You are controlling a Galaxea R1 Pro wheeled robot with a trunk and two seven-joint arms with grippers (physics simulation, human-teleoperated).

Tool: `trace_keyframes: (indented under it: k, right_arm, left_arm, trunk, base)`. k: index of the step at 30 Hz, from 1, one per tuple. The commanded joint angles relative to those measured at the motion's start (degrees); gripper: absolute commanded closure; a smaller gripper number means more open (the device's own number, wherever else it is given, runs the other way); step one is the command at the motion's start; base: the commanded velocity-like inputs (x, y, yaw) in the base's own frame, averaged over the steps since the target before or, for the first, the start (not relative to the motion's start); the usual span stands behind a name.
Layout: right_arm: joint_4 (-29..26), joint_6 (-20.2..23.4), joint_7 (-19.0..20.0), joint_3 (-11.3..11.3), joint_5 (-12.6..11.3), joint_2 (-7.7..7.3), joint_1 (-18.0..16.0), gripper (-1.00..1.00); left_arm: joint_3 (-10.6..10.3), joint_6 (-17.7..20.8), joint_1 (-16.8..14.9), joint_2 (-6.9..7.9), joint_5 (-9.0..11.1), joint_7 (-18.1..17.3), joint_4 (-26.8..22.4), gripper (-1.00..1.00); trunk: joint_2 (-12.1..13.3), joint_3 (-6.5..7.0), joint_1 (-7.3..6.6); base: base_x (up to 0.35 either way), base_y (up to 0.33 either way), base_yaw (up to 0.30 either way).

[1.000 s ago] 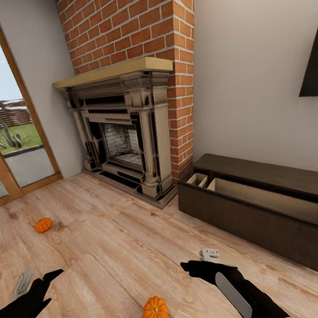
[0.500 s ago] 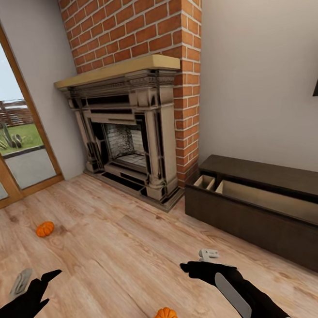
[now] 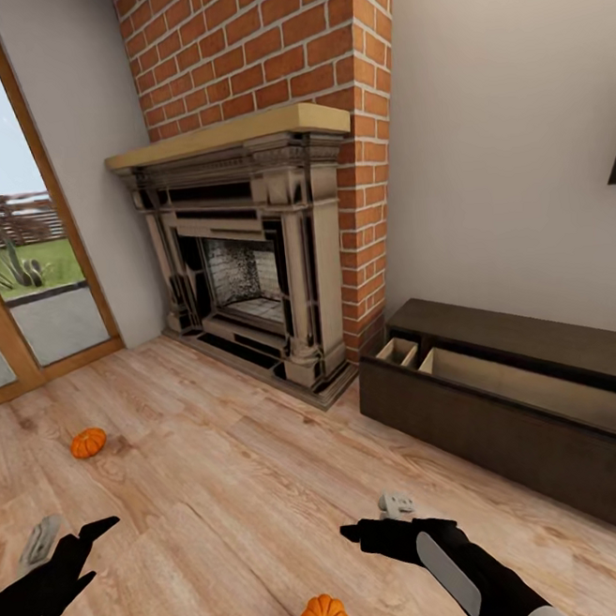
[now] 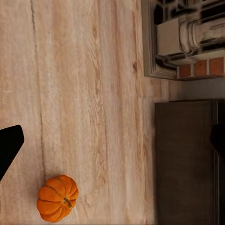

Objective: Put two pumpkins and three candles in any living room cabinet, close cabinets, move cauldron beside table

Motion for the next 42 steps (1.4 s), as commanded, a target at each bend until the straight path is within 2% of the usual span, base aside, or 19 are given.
trace_keyframes:
  k: [1, 7, 11, 13, 16, 25, 29, 33, 42]
  right_arm:
    - [0.0, 0.2, 0.1, 0.1, 0.0, -0.02, 0.0, -1.00]
    - [-0.1, 0.2, 0.1, 0.1, 0.0, 0.11, -0.1, -1.00]
    - [0.0, 0.2, 0.7, 0.1, -0.1, 0.12, -0.1, -1.00]
    - [0.0, 0.2, 2.1, 0.1, -0.1, 0.13, -0.1, -1.00]
    - [0.0, 0.2, 3.7, 0.0, -0.2, 0.13, -0.1, -1.00]
    - [0.0, 0.4, 5.9, -0.2, -0.3, 0.13, -0.1, -1.00]
    - [0.0, 0.5, 6.9, -0.3, -1.1, 0.07, -0.1, -1.00]
    - [0.0, 0.4, 7.0, -0.4, -3.2, 0.04, -0.1, -1.00]
    - [0.0, 0.4, 6.9, -0.5, -3.6, 0.06, -0.1, -1.00]
  left_arm:
    - [0.1, 0.4, 0.0, 0.02, 0.6, 0.5, -0.2, -1.00]
    - [0.3, 4.4, 0.0, 0.16, 0.6, 0.5, -1.9, -1.00]
    - [1.5, 6.0, 0.0, 0.17, 1.0, 0.5, -2.2, -1.00]
    - [1.9, 8.1, 0.0, 0.21, 3.3, 0.5, -2.3, -1.00]
    - [2.0, 9.2, 0.0, 0.31, 6.2, 0.6, -2.3, -1.00]
    - [2.0, 9.7, 0.0, 0.98, 8.4, 0.5, -2.3, -1.00]
    - [2.0, 9.7, 0.0, 1.04, 8.9, 0.5, -2.3, -1.00]
    - [2.0, 9.7, 0.0, 1.05, 9.1, 0.5, -2.3, -1.00]
    - [1.8, 9.7, 0.0, 1.05, 9.1, 0.5, -2.3, -1.00]
  trunk:
    - [-0.4, -0.24, 0.21]
    - [-2.8, -1.32, 1.53]
    - [-4.5, -2.04, 2.41]
    - [-5.3, -2.40, 2.85]
    - [-6.5, -2.93, 3.51]
    - [-10.1, -4.55, 5.49]
    - [-10.1, -5.44, 5.59]
    - [-10.2, -6.32, 5.69]
    - [-10.3, -8.32, 5.92]
  base:
    - [0.000, 0.000, 0.000]
    - [0.000, 0.000, 0.000]
    - [0.000, 0.000, 0.000]
    - [0.000, 0.000, 0.000]
    - [0.000, 0.000, 0.000]
    - [0.000, 0.000, 0.000]
    - [0.000, 0.000, 0.000]
    - [0.000, 0.000, 0.000]
    - [0.000, 0.000, 0.000]
